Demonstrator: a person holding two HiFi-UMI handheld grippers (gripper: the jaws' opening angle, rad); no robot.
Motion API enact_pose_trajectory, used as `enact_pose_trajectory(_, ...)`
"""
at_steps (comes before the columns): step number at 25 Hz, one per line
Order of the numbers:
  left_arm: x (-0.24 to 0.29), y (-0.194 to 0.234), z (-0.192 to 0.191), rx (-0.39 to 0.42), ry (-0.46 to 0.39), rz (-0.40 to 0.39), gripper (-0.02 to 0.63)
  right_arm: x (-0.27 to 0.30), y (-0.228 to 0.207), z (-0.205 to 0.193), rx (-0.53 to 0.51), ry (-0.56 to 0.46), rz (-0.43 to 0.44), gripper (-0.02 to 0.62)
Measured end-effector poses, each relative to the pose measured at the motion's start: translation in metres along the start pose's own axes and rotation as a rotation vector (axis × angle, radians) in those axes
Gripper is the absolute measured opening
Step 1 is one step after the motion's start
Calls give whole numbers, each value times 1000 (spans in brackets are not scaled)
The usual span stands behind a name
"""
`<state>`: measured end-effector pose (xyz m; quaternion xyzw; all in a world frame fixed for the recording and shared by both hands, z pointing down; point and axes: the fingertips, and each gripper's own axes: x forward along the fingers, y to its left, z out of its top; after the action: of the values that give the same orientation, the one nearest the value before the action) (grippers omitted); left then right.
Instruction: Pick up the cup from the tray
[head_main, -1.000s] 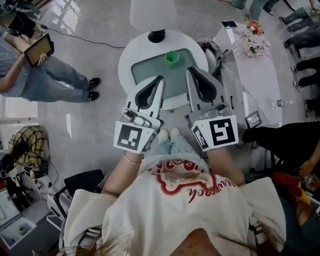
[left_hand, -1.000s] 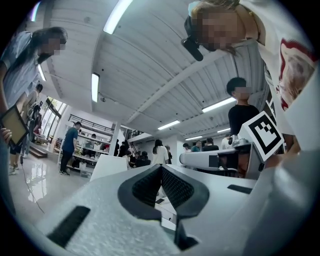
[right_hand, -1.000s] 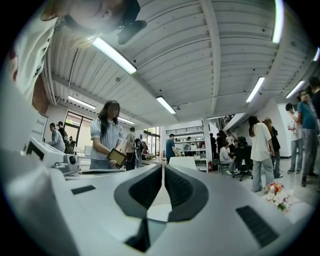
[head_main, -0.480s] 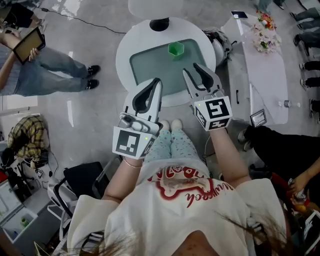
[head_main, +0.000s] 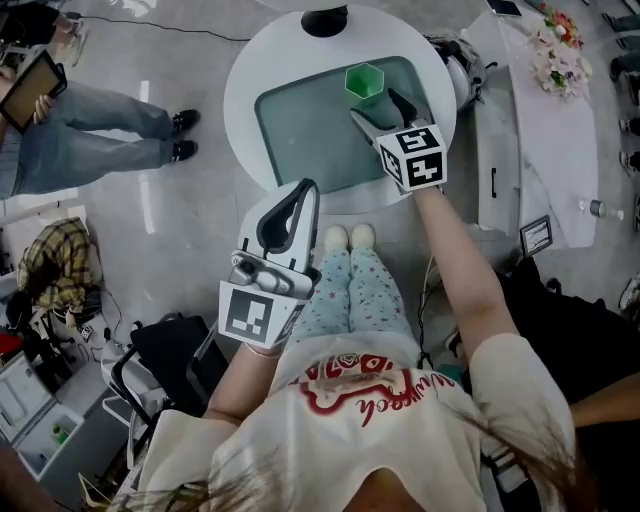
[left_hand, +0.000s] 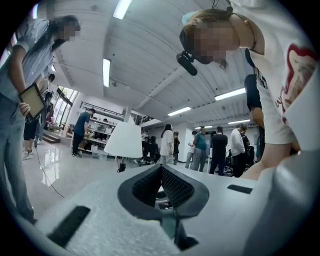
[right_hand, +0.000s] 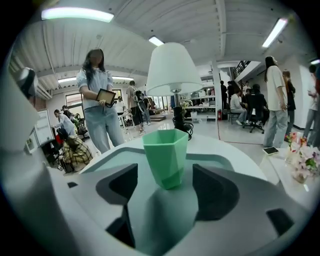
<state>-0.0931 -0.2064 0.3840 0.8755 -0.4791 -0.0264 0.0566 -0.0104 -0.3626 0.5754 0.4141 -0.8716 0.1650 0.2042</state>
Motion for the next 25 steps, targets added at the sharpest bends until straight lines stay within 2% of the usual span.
enact_pose_trajectory(3, -1, -3, -4, -24, 14, -4, 12, 15, -2, -6, -7, 18, 4, 319)
enact_pose_trajectory(6, -1, -4, -6, -8, 4, -13, 12, 25, -4, -3, -19, 9, 0, 319)
enact_pose_trajectory(12, 1, -10, -16, -1, 35, -29, 12, 35, -11, 0, -52, 10, -24, 316)
enact_pose_trajectory(15, 2, -10, -16, -3, 33, -31, 12, 33, -12, 1, -47, -8, -16, 268)
enact_pose_trajectory(20, 5, -8, -16, -32, 48, -30, 12, 27, -9, 2, -18, -28, -12, 265)
enact_pose_trajectory(25, 5, -4, -9, 5, 5, -49, 12, 9, -2, 9, -28, -76, -35, 262)
